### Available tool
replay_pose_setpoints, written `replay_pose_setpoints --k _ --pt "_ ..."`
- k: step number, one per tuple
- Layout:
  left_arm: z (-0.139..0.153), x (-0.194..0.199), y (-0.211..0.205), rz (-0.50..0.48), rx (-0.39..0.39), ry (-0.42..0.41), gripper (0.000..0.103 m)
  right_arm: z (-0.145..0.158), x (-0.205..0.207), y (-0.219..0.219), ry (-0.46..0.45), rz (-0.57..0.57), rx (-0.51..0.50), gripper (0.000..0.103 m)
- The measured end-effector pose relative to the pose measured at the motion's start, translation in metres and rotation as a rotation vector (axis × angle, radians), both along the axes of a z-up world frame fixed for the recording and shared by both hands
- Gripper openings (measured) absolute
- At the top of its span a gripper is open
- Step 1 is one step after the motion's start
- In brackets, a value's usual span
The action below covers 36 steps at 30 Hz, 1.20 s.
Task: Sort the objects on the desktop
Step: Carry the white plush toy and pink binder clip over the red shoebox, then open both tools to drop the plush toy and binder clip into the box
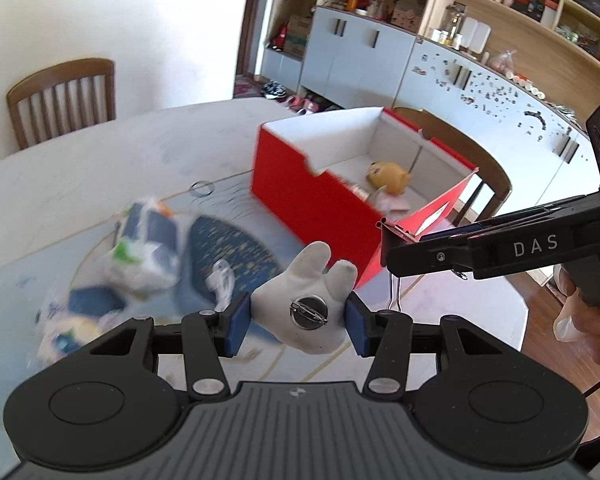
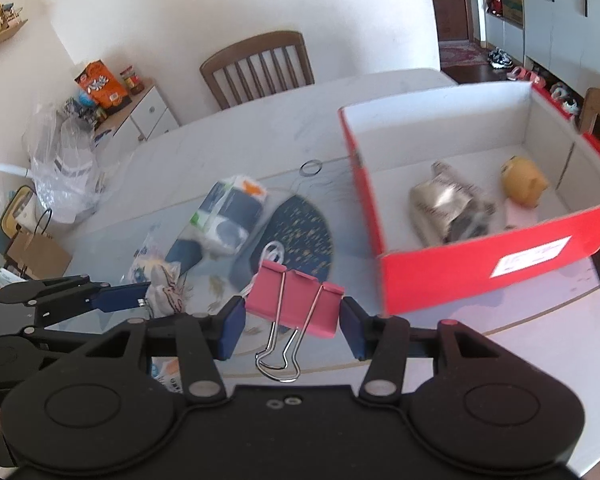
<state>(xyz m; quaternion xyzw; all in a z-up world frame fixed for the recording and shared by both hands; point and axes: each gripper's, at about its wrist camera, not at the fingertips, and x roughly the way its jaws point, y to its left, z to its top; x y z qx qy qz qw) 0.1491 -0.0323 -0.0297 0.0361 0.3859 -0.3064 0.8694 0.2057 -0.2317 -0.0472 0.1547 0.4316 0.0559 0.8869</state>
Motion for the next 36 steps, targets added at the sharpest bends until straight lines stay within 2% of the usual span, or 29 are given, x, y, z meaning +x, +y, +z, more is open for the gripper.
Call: replay_pose_setpoints --k 8,23,36 --pt "0.016 0.016 -0.054 -0.029 -0.001 -0.029 0.049 0.015 0.003 -0.049 -0.040 -0.004 -0.017 0.051" --pt "0.028 0.055 -0.143 -0.046 0.043 -0.079 0.049 0.015 0.032 -0.141 -0.082 -0.024 -0.046 0.051" --pt "0.007 0.115 -0.200 -0.055 0.178 -0.042 0.049 -0.012 0.068 -0.180 -0.023 0.033 -0.097 0.051"
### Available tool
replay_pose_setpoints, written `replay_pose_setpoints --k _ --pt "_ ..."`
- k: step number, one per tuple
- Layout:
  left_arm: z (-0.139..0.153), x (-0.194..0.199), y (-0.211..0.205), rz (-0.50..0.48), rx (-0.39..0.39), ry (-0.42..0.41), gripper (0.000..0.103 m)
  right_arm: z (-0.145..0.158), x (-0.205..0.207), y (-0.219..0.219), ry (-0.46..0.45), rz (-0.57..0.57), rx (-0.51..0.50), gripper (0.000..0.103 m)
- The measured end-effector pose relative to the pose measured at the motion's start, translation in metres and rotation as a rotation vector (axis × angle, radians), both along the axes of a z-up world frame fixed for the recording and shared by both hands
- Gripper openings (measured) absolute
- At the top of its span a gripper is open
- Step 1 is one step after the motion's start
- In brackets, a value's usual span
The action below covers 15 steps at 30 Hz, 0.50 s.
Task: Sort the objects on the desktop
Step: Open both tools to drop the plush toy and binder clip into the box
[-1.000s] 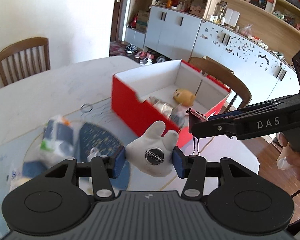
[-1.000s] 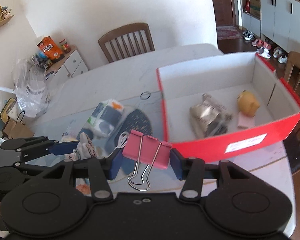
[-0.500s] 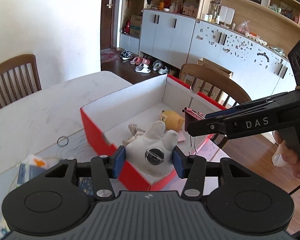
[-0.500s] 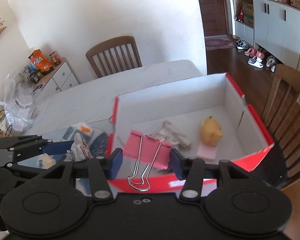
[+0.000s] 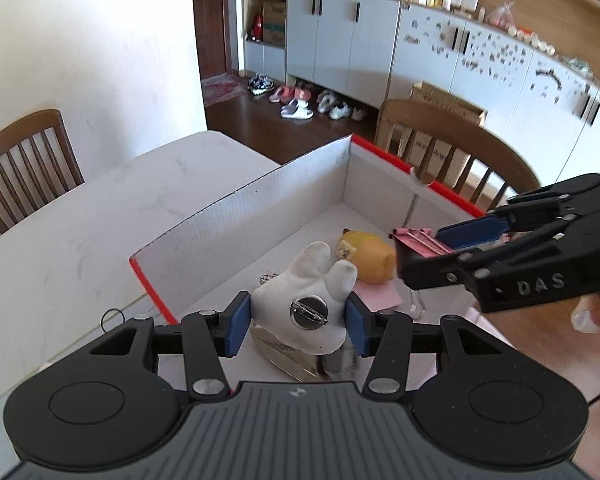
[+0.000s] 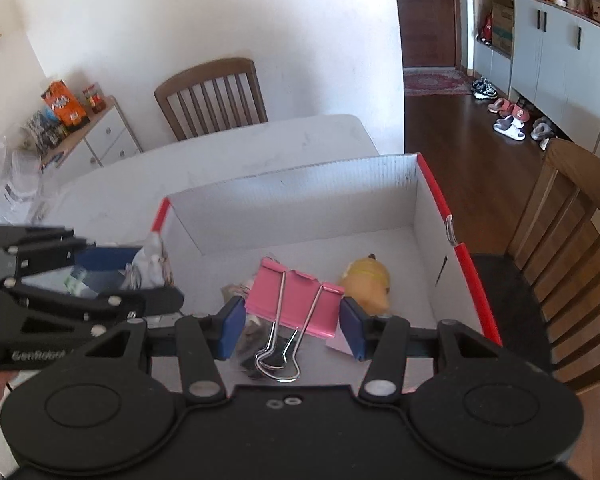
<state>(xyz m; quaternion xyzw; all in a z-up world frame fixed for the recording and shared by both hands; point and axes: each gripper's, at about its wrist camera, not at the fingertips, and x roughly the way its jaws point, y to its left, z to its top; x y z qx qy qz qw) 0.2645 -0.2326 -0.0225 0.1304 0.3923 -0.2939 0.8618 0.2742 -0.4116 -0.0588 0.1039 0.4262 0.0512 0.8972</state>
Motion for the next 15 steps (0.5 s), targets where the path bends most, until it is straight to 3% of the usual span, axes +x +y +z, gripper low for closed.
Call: replay_pose_setpoints --k 15 --pt "-0.041 0.064 -0.039 0.001 0.168 0.143 0.049 -0.036 0.026 0.003 0.135 0.128 -0.039 0.051"
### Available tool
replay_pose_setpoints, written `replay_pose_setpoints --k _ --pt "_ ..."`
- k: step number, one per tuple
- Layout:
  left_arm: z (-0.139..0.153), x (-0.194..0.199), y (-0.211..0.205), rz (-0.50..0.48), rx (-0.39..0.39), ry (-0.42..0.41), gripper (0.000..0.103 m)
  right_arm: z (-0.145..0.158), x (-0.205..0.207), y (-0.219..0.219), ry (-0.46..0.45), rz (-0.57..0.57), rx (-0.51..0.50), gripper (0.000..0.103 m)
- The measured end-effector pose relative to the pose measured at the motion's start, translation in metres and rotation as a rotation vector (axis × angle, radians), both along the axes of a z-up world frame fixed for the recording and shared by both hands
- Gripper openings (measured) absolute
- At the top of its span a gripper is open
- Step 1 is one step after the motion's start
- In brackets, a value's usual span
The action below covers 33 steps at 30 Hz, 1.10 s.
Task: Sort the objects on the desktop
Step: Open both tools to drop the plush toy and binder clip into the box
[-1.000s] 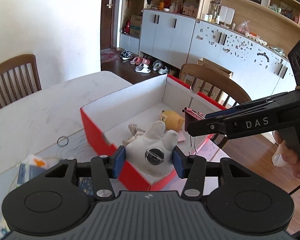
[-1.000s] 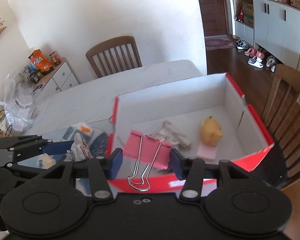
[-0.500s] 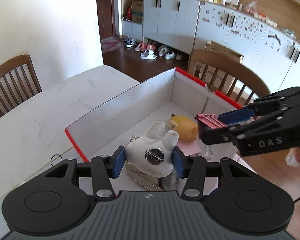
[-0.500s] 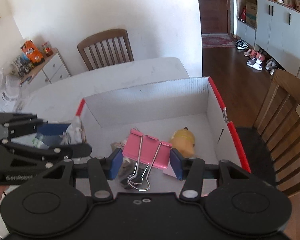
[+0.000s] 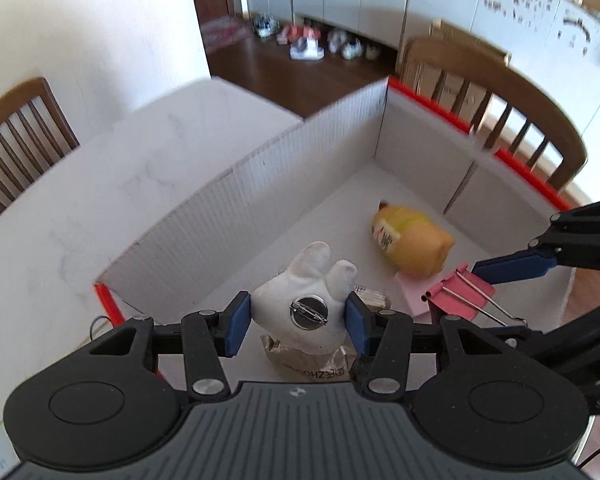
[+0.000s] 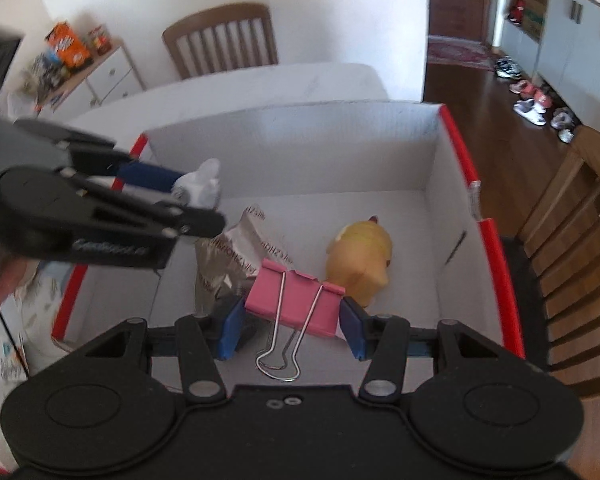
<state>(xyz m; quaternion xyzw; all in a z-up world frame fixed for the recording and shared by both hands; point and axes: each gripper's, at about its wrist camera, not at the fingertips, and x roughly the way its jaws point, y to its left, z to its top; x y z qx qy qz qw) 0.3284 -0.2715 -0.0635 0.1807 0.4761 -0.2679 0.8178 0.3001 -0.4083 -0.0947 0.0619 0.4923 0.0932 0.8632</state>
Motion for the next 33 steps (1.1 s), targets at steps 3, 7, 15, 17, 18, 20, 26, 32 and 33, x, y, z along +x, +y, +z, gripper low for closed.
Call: replay_pose_setpoints --k 3,7,15,17,18,20,26,32,33 --pt "-0.009 0.006 -0.004 0.002 0.029 0.027 0.049 -0.006 0.004 0.002 0.025 0.023 -0.007 0.051" --pt "-0.017 0.013 -0.005 0.014 0.043 0.046 0.049 -0.014 0.007 0.007 0.057 0.069 -0.027 0.051" --pt "-0.025 0.019 -0.011 0.005 0.068 0.073 0.049 -0.026 0.013 0.008 0.099 0.089 -0.035 0.051" --pt "-0.029 0.019 -0.010 0.009 0.063 0.085 0.049 -0.027 0.014 0.007 0.105 0.089 -0.032 0.051" --pt "-0.029 0.019 -0.009 0.014 0.055 0.088 0.049 -0.028 0.014 0.006 0.109 0.088 -0.031 0.051" --pt "-0.029 0.020 -0.009 0.018 0.046 0.092 0.049 -0.030 0.017 0.005 0.116 0.079 -0.027 0.051" --pt "-0.027 0.019 -0.008 0.020 0.030 0.083 0.049 -0.028 0.018 -0.001 0.104 0.065 -0.011 0.054" --pt "-0.020 0.014 -0.005 0.018 0.000 0.070 0.049 -0.020 0.015 -0.002 0.081 0.061 0.000 0.063" --pt "-0.018 0.012 -0.004 0.017 -0.006 0.067 0.049 -0.018 0.015 -0.002 0.078 0.061 0.001 0.063"
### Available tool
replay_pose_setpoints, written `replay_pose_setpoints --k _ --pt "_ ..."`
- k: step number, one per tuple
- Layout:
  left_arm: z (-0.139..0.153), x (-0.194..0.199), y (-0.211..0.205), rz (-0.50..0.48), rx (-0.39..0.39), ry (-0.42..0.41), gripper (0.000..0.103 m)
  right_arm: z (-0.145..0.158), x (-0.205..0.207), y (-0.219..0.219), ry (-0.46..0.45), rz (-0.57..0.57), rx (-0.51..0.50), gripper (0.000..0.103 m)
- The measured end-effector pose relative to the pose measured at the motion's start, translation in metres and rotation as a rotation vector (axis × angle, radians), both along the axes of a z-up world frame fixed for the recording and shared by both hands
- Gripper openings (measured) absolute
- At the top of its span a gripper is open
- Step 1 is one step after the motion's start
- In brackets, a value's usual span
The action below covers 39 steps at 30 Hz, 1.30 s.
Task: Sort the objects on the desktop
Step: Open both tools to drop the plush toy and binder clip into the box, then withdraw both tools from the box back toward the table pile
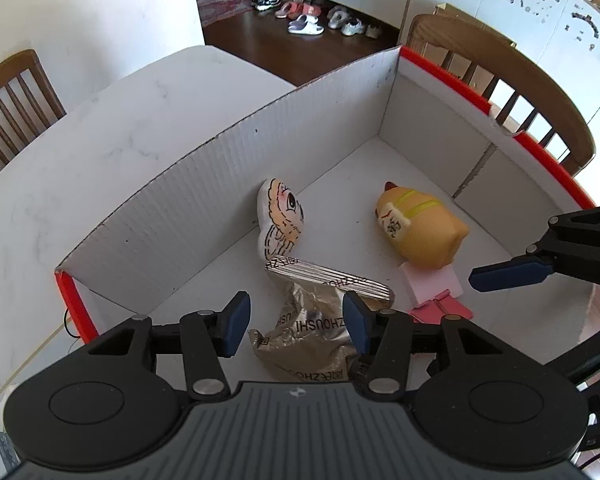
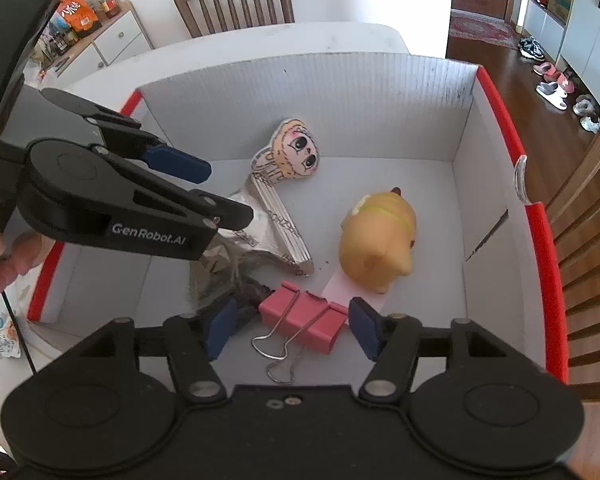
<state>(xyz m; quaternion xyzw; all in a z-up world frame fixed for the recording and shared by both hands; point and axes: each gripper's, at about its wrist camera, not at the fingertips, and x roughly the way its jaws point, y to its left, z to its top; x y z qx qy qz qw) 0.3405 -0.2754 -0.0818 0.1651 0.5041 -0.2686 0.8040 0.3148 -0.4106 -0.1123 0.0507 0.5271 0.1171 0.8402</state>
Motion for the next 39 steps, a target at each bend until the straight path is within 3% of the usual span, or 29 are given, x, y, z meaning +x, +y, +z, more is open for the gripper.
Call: replay_pose_setpoints --k 7,11,20,26,34,37,39 --pt "0.015 -0.014 0.008 -0.003 -0.051 -0.013 0.050 0.009 -0.004 -0.004 -0.025 -0.009 0.011 0.064" --pt "0.023 -0.023 0.013 -0.005 -0.085 -0.022 0.058 0.018 -0.011 -0.004 -0.039 -0.008 0.012 0.064" --pt "0.040 -0.044 0.026 -0.002 -0.153 -0.041 0.059 0.037 -0.026 -0.005 -0.079 -0.014 0.022 0.065" --pt "0.047 -0.061 0.037 -0.004 -0.165 -0.060 0.059 0.046 -0.035 -0.001 -0.104 -0.024 0.020 0.073" --pt "0.059 -0.083 0.062 -0.004 -0.212 -0.080 0.059 0.056 -0.049 0.012 -0.137 -0.047 0.023 0.076" --pt "0.063 -0.090 0.073 -0.003 -0.229 -0.087 0.069 0.058 -0.053 0.020 -0.144 -0.063 0.025 0.077" --pt "0.066 -0.096 0.081 -0.006 -0.239 -0.095 0.069 0.060 -0.056 0.025 -0.146 -0.072 0.024 0.077"
